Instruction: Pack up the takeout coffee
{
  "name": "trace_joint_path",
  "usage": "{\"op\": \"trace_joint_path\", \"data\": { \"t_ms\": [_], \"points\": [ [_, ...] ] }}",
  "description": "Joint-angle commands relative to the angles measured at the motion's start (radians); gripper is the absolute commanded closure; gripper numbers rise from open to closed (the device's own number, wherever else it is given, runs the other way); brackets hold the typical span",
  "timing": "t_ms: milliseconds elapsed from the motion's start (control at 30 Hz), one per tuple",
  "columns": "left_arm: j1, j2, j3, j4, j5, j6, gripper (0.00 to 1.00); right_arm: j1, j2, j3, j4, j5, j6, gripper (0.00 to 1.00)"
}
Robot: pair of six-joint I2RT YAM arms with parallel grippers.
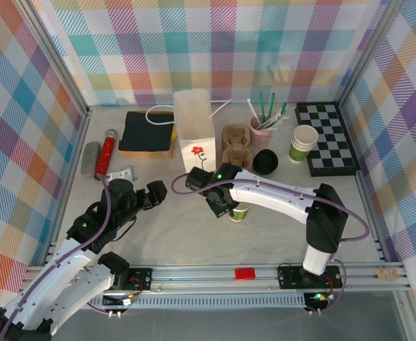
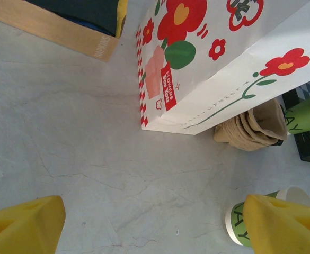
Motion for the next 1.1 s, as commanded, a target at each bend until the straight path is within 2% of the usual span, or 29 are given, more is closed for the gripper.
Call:
{"op": "trace_joint_path", "data": {
  "t_ms": [0, 367, 633, 867, 1067],
  "points": [
    [-0.01, -0.015, 0.0, -0.02, -0.015, -0.004, 0.13, 0.008, 0.014, -0.008, -0.001, 0.017, 0.025, 0.94],
    [-0.01, -0.018, 0.003, -0.018, -0.019, -0.003, 0.13, 0.01, 0.016, -0.004, -0.001, 0.016, 0.025, 0.87],
    [-0.01, -0.026, 0.003, -0.021, -0.021, -0.004, 0.13, 0.01, 0.01, 0.002, -0.013, 0.019, 0.02, 0.78],
    [-0.01, -0.026, 0.017, -0.024, -0.02, -0.004, 0.12, 0.017, -0.009, 0.038, -0.039, 0.013, 0.017, 0.64],
    [-0.01, -0.015, 0.035, -0.024, -0.019, 0.002, 0.12, 0.02, -0.045, 0.097, -0.066, -0.009, 0.008, 0.61]
  ]
}}
